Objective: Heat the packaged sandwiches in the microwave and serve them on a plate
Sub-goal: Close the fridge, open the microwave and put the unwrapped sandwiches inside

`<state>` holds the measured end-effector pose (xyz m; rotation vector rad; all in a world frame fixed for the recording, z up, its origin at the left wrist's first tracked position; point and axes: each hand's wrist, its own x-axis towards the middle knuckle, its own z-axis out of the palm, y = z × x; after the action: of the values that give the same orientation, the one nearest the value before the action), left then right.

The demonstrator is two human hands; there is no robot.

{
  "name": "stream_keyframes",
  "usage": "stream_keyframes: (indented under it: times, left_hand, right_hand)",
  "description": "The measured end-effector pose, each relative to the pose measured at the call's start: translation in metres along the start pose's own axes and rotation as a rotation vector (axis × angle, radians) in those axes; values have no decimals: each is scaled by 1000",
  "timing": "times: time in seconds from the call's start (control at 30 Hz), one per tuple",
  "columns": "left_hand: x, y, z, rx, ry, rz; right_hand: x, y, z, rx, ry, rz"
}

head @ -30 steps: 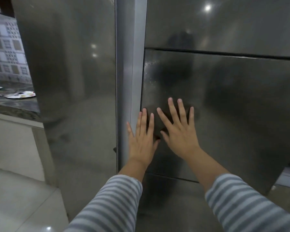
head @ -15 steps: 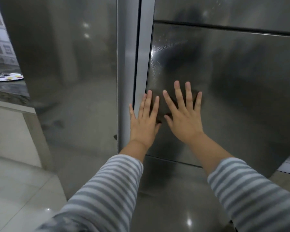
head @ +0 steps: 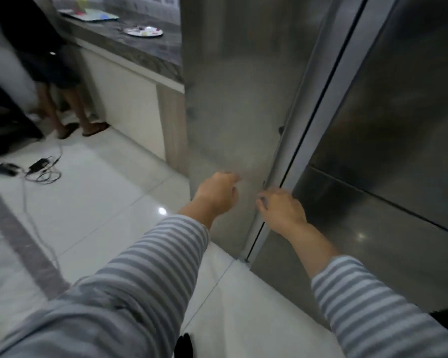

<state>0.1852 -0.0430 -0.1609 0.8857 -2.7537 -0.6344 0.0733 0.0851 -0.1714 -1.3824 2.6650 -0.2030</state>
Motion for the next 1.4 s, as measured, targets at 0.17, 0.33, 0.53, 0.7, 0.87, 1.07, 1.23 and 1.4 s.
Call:
stream_keyframes:
  times: [0.17,0.33,0.53,0.7,0.87,1.07,1.23,1.4]
  left_hand:
    - [-37,-88,-2,-27,-86,-222]
    - [-35,-169,-30,-85,-49,-339]
    - [-1,-271,-85,-111,-3,-418]
    - [35,-345,-129,-99,26,-451]
    - [78,-399,-157,-97,48,-448]
    - [171,-464,-189,-44,67,-402]
    - [262,-505,-222,-39,38,-358]
    - [351,-539,-253,-25,35,-282]
  right_hand:
    - [28,-70,41,36,-213,-119]
    - [87,-150,70,42,-302,-171]
    - [171,-247,96,100,-326,-234]
    - [236,-313,96,128,-303,-275]
    - [303,-357,92,132,-291,-285]
    - [419,-404,84,159,-236,-295]
    - [517,-428,64,189,-217,-262]
    - [604,-439,40,191,-180,-209]
